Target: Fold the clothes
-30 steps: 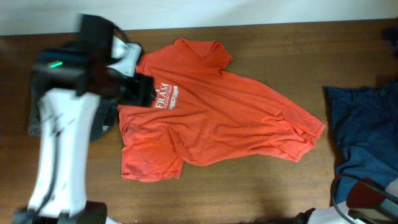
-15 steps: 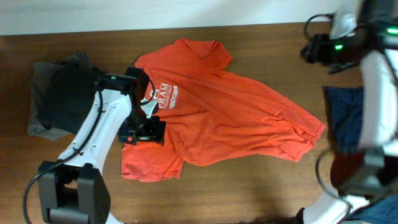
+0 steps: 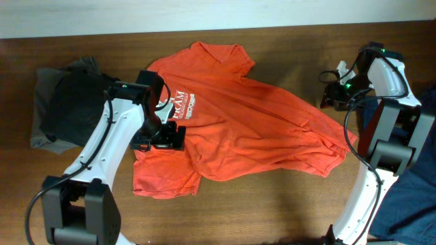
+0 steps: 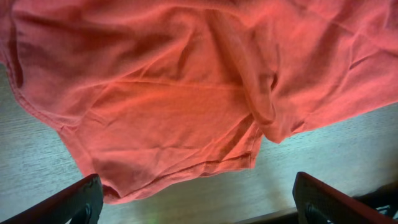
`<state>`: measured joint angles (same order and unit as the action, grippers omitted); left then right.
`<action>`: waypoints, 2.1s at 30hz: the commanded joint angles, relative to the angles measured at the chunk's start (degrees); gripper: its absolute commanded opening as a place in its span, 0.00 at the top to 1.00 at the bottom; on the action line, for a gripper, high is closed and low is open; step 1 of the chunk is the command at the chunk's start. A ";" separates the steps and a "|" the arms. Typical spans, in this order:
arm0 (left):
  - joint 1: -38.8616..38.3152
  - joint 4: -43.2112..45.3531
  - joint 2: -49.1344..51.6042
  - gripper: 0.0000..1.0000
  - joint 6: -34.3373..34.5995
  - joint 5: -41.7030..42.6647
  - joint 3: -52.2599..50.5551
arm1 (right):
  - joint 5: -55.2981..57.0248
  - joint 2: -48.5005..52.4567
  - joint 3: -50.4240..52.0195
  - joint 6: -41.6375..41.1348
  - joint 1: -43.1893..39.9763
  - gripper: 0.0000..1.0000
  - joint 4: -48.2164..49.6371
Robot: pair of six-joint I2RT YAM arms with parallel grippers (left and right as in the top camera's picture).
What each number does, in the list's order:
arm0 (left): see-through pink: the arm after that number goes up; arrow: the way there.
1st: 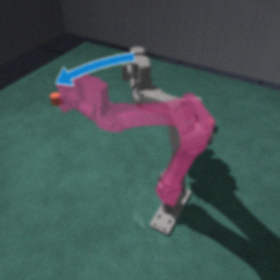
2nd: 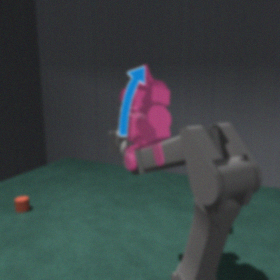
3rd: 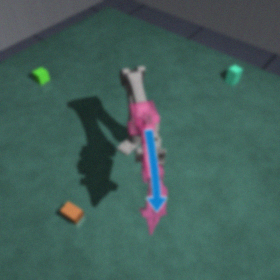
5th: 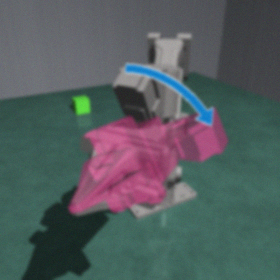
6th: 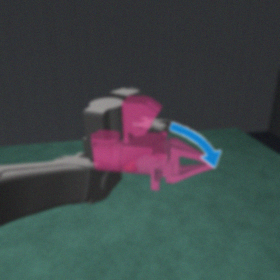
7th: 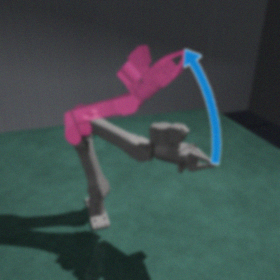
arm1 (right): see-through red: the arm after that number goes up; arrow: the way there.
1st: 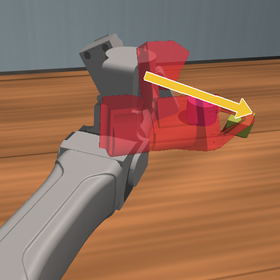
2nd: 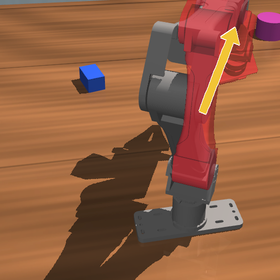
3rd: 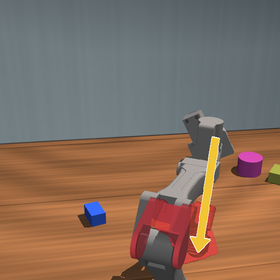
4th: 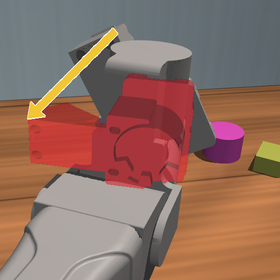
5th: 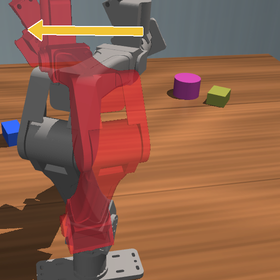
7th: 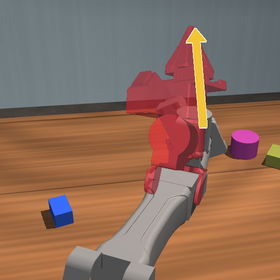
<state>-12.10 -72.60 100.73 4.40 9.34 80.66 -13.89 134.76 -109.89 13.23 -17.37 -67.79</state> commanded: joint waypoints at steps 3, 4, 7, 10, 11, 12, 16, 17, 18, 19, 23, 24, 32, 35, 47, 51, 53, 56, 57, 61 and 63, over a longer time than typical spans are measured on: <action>0.11 0.72 -1.44 0.03 0.52 1.40 -0.28 | -5.25 0.72 3.87 7.34 1.18 0.44 -1.68; 0.11 1.11 -1.44 0.03 0.52 1.40 -0.28 | -5.49 0.72 4.94 7.98 1.22 0.44 -1.73; 0.11 2.14 -1.44 0.03 0.52 1.38 -0.28 | -6.01 0.72 7.69 8.92 1.27 0.50 -1.57; 0.11 3.02 -1.42 0.02 0.52 1.38 -0.28 | -8.15 0.72 8.48 9.05 1.27 0.67 -1.36; 0.11 3.37 -1.44 0.02 0.50 1.38 -0.28 | -8.52 0.70 8.37 9.03 1.33 0.74 -1.11; 0.11 3.87 -1.44 0.01 0.50 1.38 -0.28 | -8.63 0.66 7.85 9.03 1.33 0.89 -0.96; 0.11 5.07 -1.42 0.01 0.50 1.38 -0.28 | -9.77 0.46 2.34 8.15 1.33 0.96 -2.89; 0.11 5.09 -1.42 0.01 0.52 1.40 -0.28 | -10.14 0.17 -0.72 7.67 1.33 0.96 -3.54; 0.11 5.09 -1.42 0.01 0.52 1.38 -0.28 | -10.16 -0.07 -2.75 7.10 1.36 0.96 -3.61; 0.11 5.16 -1.44 0.01 0.52 1.38 -0.28 | -10.47 -0.55 -7.63 6.10 1.40 0.96 -3.28; 0.11 6.16 -1.42 0.01 0.55 1.42 -0.28 | -10.54 -0.61 -20.20 0.46 1.60 0.96 8.37; 0.11 6.23 -1.44 0.01 0.55 1.42 -0.28 | -10.51 -0.61 -21.14 -2.29 1.60 0.96 12.24; 0.11 6.64 -1.42 0.01 0.76 2.97 -0.28 | -10.49 2.34 -21.59 -17.11 1.97 0.96 34.42; 0.11 7.52 -1.44 0.01 0.79 3.34 -0.28 | -10.58 4.22 -21.59 -20.11 2.08 0.56 34.58; 0.11 9.84 -1.42 0.01 0.74 3.30 -0.28 | -9.70 -1.90 -21.59 -16.46 -3.41 0.17 6.32; 0.15 11.65 -1.42 0.01 0.74 1.88 -0.28 | -9.66 -4.28 -21.59 -16.46 -5.01 0.18 -2.71; 0.15 13.99 -1.42 0.01 0.74 0.28 -0.28 | -9.16 -4.76 -21.59 -16.50 -5.53 0.19 -8.39; 0.15 16.46 -1.33 0.01 0.72 -0.33 -0.28 | -2.80 -4.70 -21.42 -16.96 -5.57 0.19 -17.29; 0.15 16.50 -1.33 0.01 0.72 -0.15 -0.28 | 0.11 -4.61 -21.09 -17.33 -5.60 0.18 -19.15; 0.09 15.26 -1.33 0.01 0.72 0.13 -0.28 | 3.34 -4.42 -17.42 -20.92 -6.36 0.18 -21.40; 0.09 14.21 -1.33 0.01 0.72 2.58 -0.28 | 1.88 -4.42 -10.73 -21.29 -6.34 0.21 -21.11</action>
<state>-12.10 -57.47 100.73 4.47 9.93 80.64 -14.13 130.87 -126.98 -6.13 -23.51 -88.53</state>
